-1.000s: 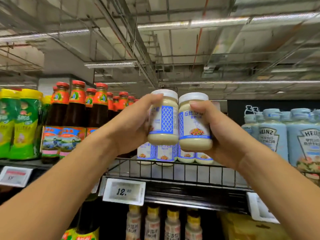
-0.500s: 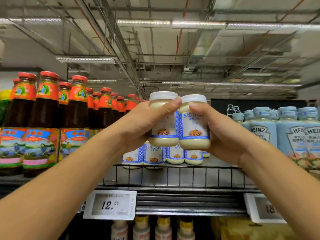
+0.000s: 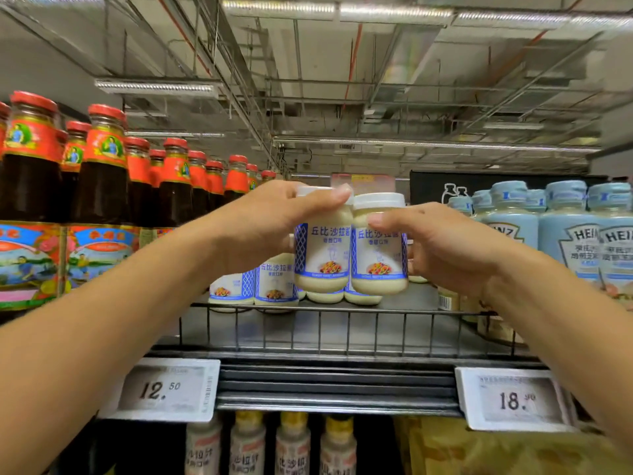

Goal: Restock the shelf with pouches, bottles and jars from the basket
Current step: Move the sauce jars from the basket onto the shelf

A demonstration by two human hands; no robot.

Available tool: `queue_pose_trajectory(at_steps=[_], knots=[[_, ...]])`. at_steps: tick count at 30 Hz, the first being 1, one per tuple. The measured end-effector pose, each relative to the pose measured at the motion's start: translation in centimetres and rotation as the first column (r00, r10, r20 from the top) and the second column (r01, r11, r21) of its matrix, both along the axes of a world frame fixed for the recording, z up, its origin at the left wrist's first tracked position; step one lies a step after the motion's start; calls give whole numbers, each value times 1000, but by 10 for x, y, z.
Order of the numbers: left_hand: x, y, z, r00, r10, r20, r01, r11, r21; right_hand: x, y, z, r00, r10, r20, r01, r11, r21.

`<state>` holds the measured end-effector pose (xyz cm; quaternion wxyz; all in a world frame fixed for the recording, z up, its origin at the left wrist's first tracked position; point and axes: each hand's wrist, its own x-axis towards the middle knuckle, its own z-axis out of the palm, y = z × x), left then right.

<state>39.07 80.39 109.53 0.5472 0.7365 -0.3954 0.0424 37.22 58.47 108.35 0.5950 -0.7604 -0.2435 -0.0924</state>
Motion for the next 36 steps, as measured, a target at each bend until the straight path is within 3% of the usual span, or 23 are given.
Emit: queue_pose_trajectory(at_steps=[7,11,19,22,25,28,36], knots=[[0,9,-3,982,136,130,-164,957,238,0,-12,1,996,-47,-80,28,975,-219],[1,12,-8,989,109,99,-133,949,285,-3,-13,-1,990,-54,-134,8,947,-322],[12,18,-13,983,119,137,-157,938,310,-4,-17,-3,980,-6,-197,-59,945,-323],[11,21,-9,940,201,277,-279,919,279,-10,-18,-4,994,-66,-82,35,942,-334],[6,21,-5,866,204,457,-364,884,295,-18,-19,-3,971,-173,167,219,921,-321],[1,20,-3,829,176,530,-391,861,326,-22,-17,-1,922,-164,350,293,888,-354],[33,15,4,779,186,598,-475,797,371,-2,-13,4,895,-246,373,405,799,-445]])
